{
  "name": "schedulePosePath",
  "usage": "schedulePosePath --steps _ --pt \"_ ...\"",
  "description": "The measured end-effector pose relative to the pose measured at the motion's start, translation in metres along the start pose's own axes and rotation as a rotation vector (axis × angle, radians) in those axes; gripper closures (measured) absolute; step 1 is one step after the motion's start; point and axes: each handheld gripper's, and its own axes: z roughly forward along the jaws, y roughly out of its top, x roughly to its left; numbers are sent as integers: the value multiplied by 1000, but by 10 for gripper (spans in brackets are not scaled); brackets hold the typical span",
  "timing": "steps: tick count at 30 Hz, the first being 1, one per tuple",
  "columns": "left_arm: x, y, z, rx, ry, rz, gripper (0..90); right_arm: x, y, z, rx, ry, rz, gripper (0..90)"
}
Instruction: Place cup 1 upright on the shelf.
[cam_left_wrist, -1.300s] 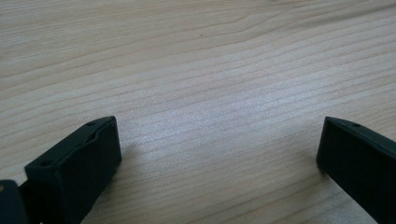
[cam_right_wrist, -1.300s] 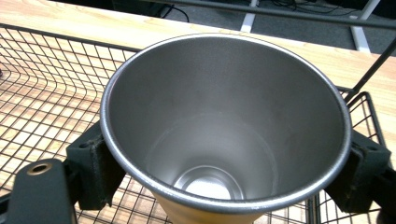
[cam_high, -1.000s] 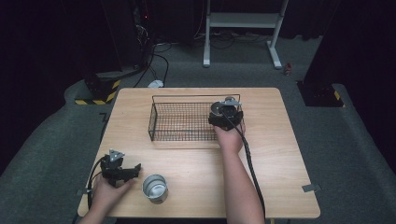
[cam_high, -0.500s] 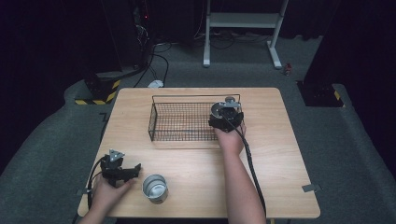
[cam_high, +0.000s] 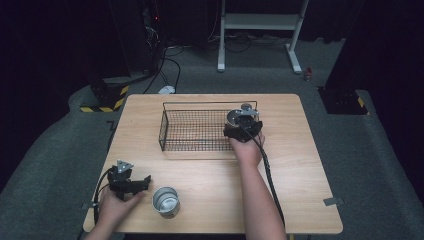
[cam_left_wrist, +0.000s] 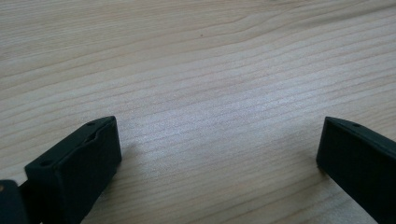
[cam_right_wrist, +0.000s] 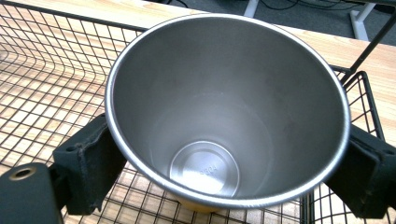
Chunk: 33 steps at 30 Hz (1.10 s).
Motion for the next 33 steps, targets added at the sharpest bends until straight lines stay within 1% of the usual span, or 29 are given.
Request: schedulePosePath --steps 4,8,12,14,18,20,21,23,26,33 --pt "0 0 0 0 0 0 2 -3 -3 -3 -2 5 3 88" --pt "0 0 0 3 0 4 2 -3 -7 -8 2 14 17 88" --pt "0 0 0 4 1 4 2 -4 -8 -13 -11 26 8 88" --pt "0 0 0 3 0 4 2 -4 -8 -15 -12 21 -3 88" --pt "0 0 0 2 1 4 2 -4 -10 -20 -14 21 -5 88" --pt "0 0 0 3 0 4 2 -5 -12 -24 -20 20 -6 88" --pt "0 0 0 3 0 4 2 -6 -12 -26 -24 23 0 88" --pt "0 0 0 3 0 4 2 -8 -13 -30 -25 34 -5 88" --pt "0 0 0 2 1 2 2 -9 -16 -36 -31 39 3 88" --pt "0 0 0 1 1 6 2 -11 -23 -52 -58 28 -15 88"
